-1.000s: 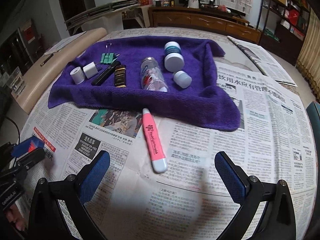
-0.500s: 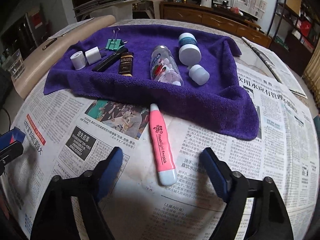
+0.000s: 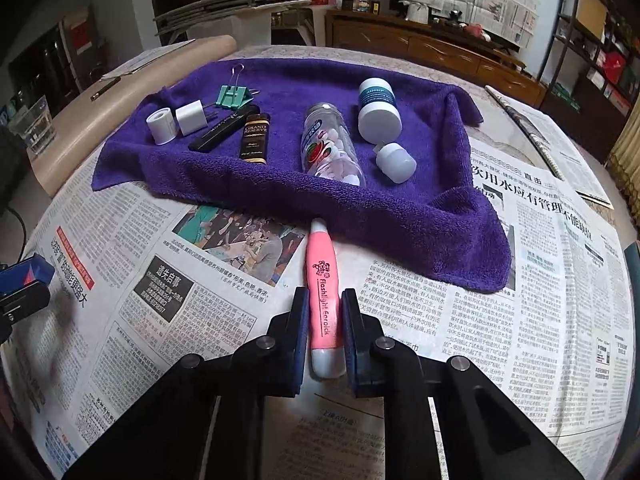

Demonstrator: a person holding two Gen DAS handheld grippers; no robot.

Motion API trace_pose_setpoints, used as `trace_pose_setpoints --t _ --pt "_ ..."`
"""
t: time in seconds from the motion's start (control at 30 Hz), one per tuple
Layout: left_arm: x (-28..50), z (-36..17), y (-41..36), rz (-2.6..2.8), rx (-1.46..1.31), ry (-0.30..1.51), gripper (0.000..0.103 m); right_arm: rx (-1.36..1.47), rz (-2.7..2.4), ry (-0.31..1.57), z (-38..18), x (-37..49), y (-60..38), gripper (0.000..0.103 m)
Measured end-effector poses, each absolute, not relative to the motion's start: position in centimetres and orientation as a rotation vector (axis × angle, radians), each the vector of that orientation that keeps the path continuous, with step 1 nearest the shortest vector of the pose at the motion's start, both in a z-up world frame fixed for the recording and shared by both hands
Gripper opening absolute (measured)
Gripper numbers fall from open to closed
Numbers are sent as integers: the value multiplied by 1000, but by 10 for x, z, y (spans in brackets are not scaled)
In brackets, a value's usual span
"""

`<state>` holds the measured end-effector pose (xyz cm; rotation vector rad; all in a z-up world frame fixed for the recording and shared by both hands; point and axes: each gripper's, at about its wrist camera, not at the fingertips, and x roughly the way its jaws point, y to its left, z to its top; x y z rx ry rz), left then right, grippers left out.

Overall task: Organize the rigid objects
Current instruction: 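Carry the Vaseline tin and highlighter onto the towel and release both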

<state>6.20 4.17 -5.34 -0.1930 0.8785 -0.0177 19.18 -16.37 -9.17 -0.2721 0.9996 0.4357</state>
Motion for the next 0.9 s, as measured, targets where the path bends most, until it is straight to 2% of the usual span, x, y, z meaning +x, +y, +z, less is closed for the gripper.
trace_pose_setpoints --t 0.47,0.9 --pt "89 -29 51 -18 -203 870 35 -189 501 959 -61 175 -176 15" --pt "162 -26 56 -23 -196 888 35 -128 570 934 -33 211 -155 15"
